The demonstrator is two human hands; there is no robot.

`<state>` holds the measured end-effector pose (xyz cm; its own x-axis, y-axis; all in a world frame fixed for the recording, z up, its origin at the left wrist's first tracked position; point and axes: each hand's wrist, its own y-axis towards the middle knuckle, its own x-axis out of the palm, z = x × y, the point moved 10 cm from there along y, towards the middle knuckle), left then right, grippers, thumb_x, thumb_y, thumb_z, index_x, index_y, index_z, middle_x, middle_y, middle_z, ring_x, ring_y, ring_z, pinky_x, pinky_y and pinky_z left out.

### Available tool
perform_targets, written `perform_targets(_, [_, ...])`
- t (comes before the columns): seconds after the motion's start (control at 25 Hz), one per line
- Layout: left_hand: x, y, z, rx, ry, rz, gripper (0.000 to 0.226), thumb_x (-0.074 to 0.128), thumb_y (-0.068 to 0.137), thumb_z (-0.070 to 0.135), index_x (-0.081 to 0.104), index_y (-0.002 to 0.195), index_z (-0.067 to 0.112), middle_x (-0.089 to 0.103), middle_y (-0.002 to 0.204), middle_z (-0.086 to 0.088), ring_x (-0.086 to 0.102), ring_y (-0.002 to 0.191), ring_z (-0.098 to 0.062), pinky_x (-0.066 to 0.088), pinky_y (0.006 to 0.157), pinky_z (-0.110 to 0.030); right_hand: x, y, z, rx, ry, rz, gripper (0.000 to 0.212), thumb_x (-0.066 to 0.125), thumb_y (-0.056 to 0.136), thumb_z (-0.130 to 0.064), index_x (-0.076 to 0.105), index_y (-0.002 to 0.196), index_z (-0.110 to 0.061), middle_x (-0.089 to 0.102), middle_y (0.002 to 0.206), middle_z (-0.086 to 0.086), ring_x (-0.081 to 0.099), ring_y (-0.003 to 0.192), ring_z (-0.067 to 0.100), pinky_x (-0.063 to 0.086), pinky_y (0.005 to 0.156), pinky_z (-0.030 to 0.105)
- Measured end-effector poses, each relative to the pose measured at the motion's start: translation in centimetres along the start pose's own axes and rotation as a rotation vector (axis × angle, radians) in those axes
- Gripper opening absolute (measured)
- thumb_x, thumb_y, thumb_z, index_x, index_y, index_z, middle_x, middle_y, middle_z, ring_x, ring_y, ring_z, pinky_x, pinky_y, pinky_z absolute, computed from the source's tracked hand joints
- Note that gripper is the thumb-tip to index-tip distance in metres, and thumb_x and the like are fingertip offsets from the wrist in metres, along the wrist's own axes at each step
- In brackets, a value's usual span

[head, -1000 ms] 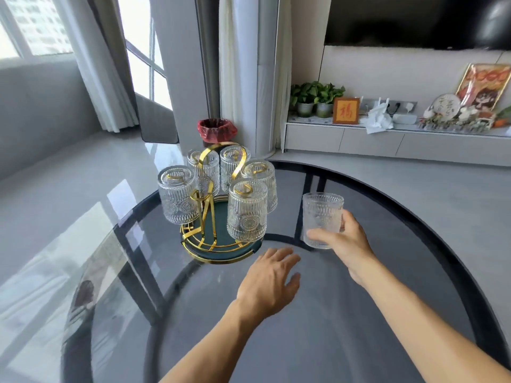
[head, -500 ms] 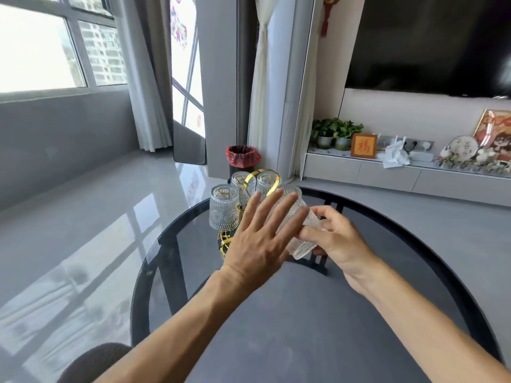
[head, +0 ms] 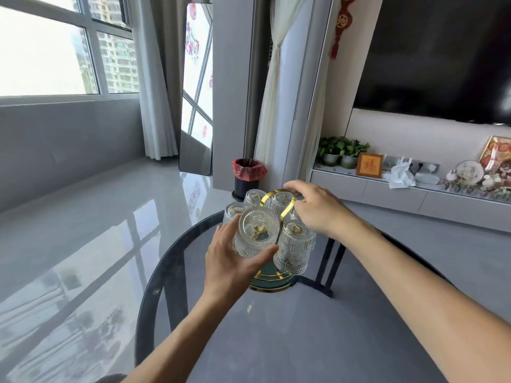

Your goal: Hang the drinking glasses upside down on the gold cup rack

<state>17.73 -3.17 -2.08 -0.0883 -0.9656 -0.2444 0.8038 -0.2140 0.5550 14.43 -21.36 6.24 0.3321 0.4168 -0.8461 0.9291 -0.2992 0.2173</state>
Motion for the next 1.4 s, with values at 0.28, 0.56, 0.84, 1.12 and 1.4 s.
perform_targets(0.28, [1.6,2.0,-2.0,-0.051,-0.001,-0.068,0.069,0.086,0.062,0.059,0.064,0.122,0.035,0.073,0.114,0.018,0.066,0.107,-0.003,0.054,0.094,-0.033,4.3,4.6,1.1,0.042,-0.134,-0.178,0.08,0.031,0.078,0.008,0.034,0.149,-0.028,0.025,0.162,-0.006,0.026,0.145,0.021,0.022,0.117,0.039])
perform_targets(0.56, [3.1,1.8,-3.7,-0.098,0.17,-0.124,0.088,0.072,0.058,0.068,0.061,0.134,0.026,0.07,0.124,0.004,0.061,0.116,-0.017,0.05,0.098,-0.041,3.9,4.9,1.5,0.063,-0.112,-0.151,0.082,0.031,0.075,0.005,0.038,0.145,-0.036,0.034,0.158,-0.005,0.037,0.139,0.025,0.039,0.106,0.042])
perform_targets(0.84, [3.7,0.7,-5.8,-0.168,0.19,-0.154,0.059,0.075,0.061,0.066,0.068,0.108,0.031,0.074,0.1,0.014,0.063,0.094,-0.008,0.043,0.071,-0.019,4.1,4.8,1.7,0.065,-0.056,-0.143,0.085,0.03,0.074,0.007,0.036,0.147,-0.036,0.029,0.16,-0.009,0.034,0.141,0.025,0.035,0.109,0.045])
perform_targets(1.12, [3.9,0.2,-6.3,-0.191,0.189,-0.19,0.06,0.079,0.062,0.062,0.063,0.114,0.034,0.073,0.106,0.014,0.064,0.099,-0.012,0.051,0.08,-0.033,5.4,3.9,2.1,0.036,-0.162,-0.192,0.091,0.029,0.074,0.005,0.019,0.152,-0.039,0.009,0.164,-0.015,0.022,0.147,0.023,0.028,0.114,0.046])
perform_targets(1.4, [2.2,0.2,-6.1,-0.268,0.215,-0.231,0.097,0.088,0.069,0.041,0.036,0.149,0.026,0.054,0.141,-0.007,0.049,0.13,-0.026,0.045,0.104,-0.048,2.1,-6.1,6.4,0.043,0.177,0.356,0.06,0.043,0.092,-0.001,0.039,0.147,-0.024,0.028,0.16,-0.005,0.023,0.145,0.011,0.012,0.113,0.016])
